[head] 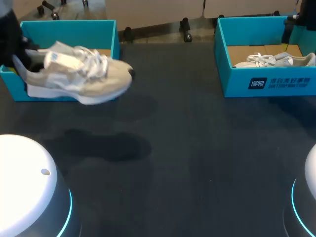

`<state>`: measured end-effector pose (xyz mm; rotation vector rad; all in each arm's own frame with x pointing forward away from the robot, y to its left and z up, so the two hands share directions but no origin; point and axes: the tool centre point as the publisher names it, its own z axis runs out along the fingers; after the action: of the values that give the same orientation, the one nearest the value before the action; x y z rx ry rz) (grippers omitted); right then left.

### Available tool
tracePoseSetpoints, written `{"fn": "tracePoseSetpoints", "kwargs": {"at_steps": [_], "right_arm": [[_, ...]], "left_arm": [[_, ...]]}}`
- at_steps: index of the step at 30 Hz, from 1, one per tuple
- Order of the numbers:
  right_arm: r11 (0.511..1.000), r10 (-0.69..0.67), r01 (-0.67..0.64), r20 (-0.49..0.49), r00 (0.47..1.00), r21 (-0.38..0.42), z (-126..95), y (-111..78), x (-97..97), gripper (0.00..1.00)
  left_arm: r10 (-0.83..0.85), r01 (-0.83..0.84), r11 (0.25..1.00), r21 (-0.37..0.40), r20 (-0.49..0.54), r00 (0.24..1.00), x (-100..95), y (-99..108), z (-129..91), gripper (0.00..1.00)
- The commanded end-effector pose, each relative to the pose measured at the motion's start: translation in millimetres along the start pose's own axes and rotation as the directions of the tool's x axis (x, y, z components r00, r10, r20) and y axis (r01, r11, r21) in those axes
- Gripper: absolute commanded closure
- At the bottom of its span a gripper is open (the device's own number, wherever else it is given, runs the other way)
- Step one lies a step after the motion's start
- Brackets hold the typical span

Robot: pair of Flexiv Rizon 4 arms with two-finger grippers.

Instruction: Take the shoe out of the shoebox, open the shoe tongue, remove and reinsert the insole, then place the shoe into the shoebox

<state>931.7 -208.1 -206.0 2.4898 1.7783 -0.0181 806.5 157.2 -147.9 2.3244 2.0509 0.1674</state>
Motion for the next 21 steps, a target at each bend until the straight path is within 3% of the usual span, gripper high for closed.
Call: {"fn": "tracePoseSetpoints", "kwargs": {"at_steps": [1, 5, 6, 8, 12, 16, 21], "right_arm": [[1.0, 0.001, -0.001, -0.001, 1.0, -0.001, 0.3, -0.5, -0.4, 0.0], [1.0, 0.001, -0.001, -0.001, 1.0, -0.001, 0.3, -0.5, -0.4, 0.0], [1.0, 0.001, -0.001, -0.001, 1.0, -0.001, 0.3, -0.5, -0.4, 0.0], [1.0, 0.001, -0.001, -0.001, 1.0, -0.001, 0.3, -0.5, -0.4, 0.0], [1.0, 0.001, -0.001, -0.001, 1.0, -0.001, 0.3, -0.5, -0.4, 0.0], [1.0, 0.001, -0.001, -0.001, 1.0, -0.001, 0.3, -0.5, -0.4, 0.0], [1.0, 0.001, -0.001, -0.001, 1.0, -0.001, 0.3, -0.5, -0.4, 0.0]], "left_arm": [[0.001, -0.001, 1.0, -0.002, -0.039, 0.999, -36.3, -10.8, 7.7, 1.0], [0.006, -0.006, 1.0, 0.004, -0.065, 0.998, -67.6, -25.8, 18.7, 1.0], [0.027, -0.025, 0.999, 0.045, -0.061, 0.998, -75.7, -29.9, 21.7, 1.0], [0.019, -0.017, 1.0, 0.026, -0.074, 0.997, -90.5, -37.7, 29.2, 1.0], [0.019, -0.013, 0.997, 0.07, -0.088, 0.996, -115.6, -51.5, 41.1, 1.0], [-0.001, 0.007, 0.998, 0.059, -0.102, 0.995, -137.6, -65.7, 50.2, 1.0], [-0.001, 0.007, 0.998, 0.059, -0.102, 0.995, -137.6, -65.7, 50.2, 1.0]]}}
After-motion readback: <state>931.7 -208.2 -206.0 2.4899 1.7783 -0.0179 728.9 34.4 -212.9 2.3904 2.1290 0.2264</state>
